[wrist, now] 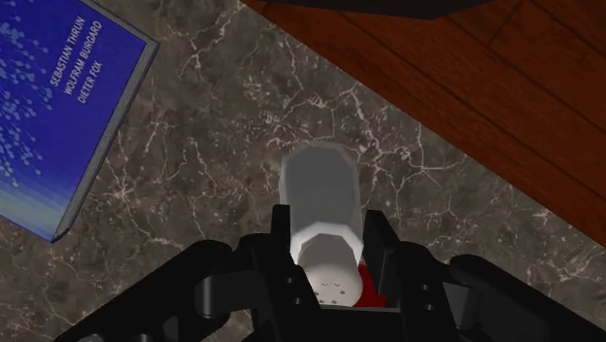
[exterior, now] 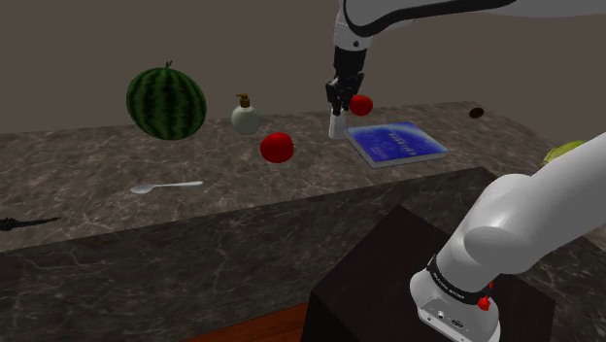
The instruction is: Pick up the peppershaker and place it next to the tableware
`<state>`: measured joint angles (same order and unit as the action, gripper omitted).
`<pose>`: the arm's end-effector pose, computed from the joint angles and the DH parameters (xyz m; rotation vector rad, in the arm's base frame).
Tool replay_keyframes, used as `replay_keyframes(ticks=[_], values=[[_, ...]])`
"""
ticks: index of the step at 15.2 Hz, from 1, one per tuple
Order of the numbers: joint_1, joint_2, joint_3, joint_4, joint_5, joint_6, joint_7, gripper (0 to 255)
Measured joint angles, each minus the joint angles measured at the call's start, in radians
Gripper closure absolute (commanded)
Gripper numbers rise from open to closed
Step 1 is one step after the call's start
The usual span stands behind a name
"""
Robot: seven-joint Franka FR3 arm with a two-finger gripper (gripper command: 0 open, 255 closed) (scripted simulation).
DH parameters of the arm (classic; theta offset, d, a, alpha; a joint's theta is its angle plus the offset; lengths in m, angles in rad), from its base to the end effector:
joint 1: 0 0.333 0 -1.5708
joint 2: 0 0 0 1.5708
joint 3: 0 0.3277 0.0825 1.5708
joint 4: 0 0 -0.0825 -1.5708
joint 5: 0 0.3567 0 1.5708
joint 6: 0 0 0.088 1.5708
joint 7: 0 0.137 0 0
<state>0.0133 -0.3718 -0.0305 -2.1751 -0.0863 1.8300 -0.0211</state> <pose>0.4155 -0.0180 0.5320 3.0680 0.0412 0.0389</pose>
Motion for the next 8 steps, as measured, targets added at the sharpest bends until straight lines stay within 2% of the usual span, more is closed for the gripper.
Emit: replay_keyframes(ticks=[8], values=[[0.064,0.177,0.109,0.173,0.023,-0.008,0.163,255]])
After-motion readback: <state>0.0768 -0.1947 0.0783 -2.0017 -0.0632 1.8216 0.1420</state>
